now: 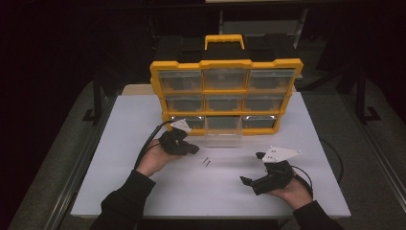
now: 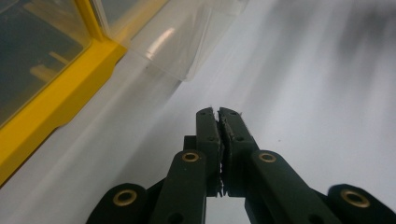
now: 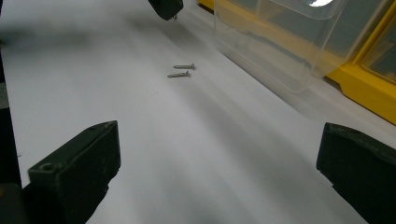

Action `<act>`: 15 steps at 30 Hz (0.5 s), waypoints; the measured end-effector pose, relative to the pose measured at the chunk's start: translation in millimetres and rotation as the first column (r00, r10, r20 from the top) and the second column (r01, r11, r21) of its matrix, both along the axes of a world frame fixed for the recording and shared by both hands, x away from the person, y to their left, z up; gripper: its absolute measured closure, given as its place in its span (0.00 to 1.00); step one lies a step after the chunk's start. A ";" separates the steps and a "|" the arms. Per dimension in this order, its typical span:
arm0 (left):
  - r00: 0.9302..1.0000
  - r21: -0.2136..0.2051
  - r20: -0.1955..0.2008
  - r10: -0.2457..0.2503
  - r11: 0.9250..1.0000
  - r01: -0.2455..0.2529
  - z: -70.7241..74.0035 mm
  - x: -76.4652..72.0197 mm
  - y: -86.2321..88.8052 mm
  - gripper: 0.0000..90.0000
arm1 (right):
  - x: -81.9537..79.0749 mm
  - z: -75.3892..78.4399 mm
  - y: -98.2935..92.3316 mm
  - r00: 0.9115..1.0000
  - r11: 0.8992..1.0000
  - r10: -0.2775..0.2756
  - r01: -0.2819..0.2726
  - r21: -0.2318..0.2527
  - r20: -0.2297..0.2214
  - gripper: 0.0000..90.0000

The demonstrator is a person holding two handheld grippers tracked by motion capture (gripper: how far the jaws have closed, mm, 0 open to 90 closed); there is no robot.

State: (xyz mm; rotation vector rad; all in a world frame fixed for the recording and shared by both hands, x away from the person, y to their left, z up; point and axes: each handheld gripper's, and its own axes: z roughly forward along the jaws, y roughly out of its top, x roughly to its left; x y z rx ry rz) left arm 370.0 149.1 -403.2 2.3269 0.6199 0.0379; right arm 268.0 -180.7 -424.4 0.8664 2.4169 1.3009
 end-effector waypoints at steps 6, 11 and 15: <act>1.000 -0.012 0.008 -0.005 1.000 0.005 8.5 1.6 2.5 0.97 | -0.5 -0.5 -0.1 1.000 1.000 -0.001 0.001 -0.001 -0.005 0.00; 1.000 -0.025 0.015 -0.009 1.000 0.009 23.9 6.9 3.9 0.97 | -0.2 -1.2 0.9 1.000 1.000 -0.001 0.001 -0.004 -0.004 0.00; 1.000 -0.030 0.016 -0.010 0.999 0.010 30.0 8.2 2.9 0.97 | 0.0 -1.2 0.5 1.000 1.000 -0.002 0.002 -0.002 -0.005 0.00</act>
